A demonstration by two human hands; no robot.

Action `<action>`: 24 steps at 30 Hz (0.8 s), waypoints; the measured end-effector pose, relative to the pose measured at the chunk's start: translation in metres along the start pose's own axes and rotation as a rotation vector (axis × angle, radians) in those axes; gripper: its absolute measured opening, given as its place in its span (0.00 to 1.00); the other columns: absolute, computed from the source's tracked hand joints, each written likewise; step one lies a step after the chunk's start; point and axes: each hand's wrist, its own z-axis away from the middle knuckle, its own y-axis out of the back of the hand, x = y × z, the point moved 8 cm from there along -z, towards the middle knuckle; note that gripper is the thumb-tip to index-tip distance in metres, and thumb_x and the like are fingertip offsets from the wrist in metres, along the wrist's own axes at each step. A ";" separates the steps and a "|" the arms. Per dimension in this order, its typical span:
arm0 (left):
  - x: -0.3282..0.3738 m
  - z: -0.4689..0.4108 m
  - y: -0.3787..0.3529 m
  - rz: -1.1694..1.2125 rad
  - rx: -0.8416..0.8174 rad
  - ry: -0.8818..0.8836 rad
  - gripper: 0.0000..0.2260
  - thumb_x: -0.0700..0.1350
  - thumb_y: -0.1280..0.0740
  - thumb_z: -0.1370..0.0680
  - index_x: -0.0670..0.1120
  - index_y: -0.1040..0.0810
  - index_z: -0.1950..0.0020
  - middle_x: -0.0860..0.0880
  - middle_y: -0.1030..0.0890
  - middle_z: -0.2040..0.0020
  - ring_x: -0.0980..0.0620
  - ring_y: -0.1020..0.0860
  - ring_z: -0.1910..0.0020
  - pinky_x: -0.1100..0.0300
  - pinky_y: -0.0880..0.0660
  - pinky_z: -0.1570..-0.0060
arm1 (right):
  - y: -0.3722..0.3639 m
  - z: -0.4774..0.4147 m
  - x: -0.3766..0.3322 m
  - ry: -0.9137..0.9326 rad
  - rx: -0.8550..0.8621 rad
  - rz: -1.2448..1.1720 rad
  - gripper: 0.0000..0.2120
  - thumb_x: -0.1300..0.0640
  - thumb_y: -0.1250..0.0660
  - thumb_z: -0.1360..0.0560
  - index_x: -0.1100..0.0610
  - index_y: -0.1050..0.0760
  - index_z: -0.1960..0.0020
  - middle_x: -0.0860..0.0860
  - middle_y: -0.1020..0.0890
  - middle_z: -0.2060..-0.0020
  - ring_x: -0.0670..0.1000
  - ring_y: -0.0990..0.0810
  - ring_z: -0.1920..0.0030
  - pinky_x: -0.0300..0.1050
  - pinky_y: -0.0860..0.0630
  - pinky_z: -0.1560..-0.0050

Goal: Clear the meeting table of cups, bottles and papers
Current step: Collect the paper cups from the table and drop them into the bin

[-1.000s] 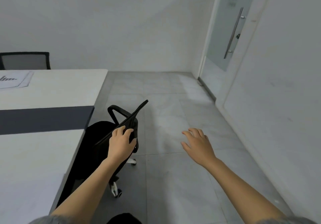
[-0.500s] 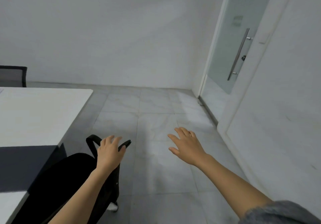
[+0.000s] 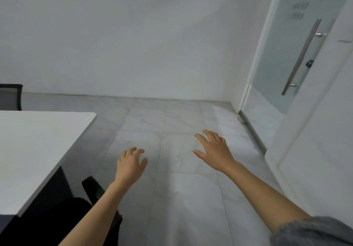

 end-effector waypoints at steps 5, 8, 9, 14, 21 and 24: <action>0.026 -0.086 -0.011 -0.004 0.059 0.077 0.17 0.50 0.38 0.22 0.47 0.28 0.34 0.45 0.32 0.30 0.44 0.36 0.31 0.51 0.36 0.35 | 0.008 -0.105 0.042 0.105 0.017 -0.072 0.27 0.43 0.44 0.22 0.49 0.45 0.26 0.51 0.40 0.27 0.52 0.44 0.27 0.47 0.44 0.30; 0.029 -0.121 -0.014 -0.006 0.109 0.148 0.18 0.49 0.38 0.22 0.47 0.29 0.33 0.45 0.32 0.30 0.44 0.36 0.30 0.50 0.37 0.35 | 0.004 -0.158 0.050 0.194 0.002 -0.095 0.26 0.44 0.44 0.22 0.50 0.42 0.26 0.50 0.36 0.29 0.51 0.41 0.28 0.46 0.43 0.32; 0.027 -0.128 -0.013 -0.002 0.120 0.183 0.18 0.50 0.39 0.22 0.47 0.30 0.32 0.45 0.32 0.30 0.44 0.37 0.30 0.50 0.37 0.35 | 0.000 -0.174 0.050 0.224 -0.001 -0.109 0.26 0.44 0.44 0.22 0.50 0.41 0.27 0.50 0.35 0.30 0.51 0.40 0.29 0.45 0.42 0.32; -0.011 -0.153 -0.016 0.010 0.141 0.367 0.21 0.49 0.39 0.21 0.48 0.34 0.29 0.46 0.33 0.29 0.44 0.38 0.29 0.49 0.37 0.34 | -0.035 -0.242 0.030 0.344 -0.086 -0.175 0.24 0.45 0.42 0.22 0.51 0.39 0.28 0.50 0.33 0.32 0.51 0.37 0.31 0.46 0.40 0.34; -0.087 -0.216 -0.011 0.042 0.223 0.560 0.21 0.47 0.39 0.21 0.46 0.36 0.29 0.43 0.34 0.29 0.43 0.38 0.29 0.48 0.38 0.34 | -0.082 -0.351 -0.022 0.485 -0.179 -0.157 0.25 0.45 0.44 0.22 0.50 0.41 0.27 0.50 0.34 0.31 0.52 0.38 0.30 0.47 0.41 0.34; -0.123 -0.264 -0.010 0.089 0.257 0.615 0.21 0.46 0.39 0.22 0.45 0.34 0.29 0.43 0.34 0.29 0.43 0.38 0.30 0.47 0.38 0.34 | -0.094 -0.413 -0.047 0.559 -0.206 -0.065 0.26 0.44 0.44 0.22 0.50 0.44 0.26 0.52 0.38 0.28 0.52 0.42 0.28 0.48 0.43 0.32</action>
